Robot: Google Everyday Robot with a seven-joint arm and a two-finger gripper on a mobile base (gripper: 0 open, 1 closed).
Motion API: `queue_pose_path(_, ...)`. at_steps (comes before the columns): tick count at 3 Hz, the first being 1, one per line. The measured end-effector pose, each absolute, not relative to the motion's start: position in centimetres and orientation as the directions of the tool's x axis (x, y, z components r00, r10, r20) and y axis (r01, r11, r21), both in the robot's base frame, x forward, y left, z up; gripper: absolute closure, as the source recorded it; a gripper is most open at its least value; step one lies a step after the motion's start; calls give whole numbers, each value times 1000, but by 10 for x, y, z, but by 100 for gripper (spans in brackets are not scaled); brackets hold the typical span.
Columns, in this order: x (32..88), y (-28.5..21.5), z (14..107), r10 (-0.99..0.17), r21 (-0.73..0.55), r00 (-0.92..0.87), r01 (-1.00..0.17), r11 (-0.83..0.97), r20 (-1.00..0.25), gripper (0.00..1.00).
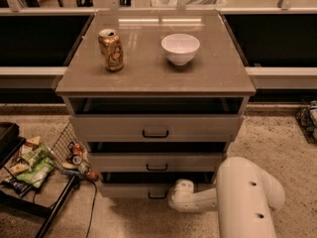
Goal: Close bottom drawer
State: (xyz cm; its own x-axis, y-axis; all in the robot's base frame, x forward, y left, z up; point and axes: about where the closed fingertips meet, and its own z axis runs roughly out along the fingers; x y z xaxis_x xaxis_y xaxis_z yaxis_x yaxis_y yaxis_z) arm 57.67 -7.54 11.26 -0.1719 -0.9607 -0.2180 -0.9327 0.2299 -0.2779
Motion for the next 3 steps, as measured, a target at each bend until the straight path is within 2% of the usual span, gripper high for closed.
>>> queue_pose_path(2,598,-83,106,-956,-288,-195,-923,255,-221,100)
queue_pose_path(3,598,-83,105,-955,-288,-196,-923,256,-221,82)
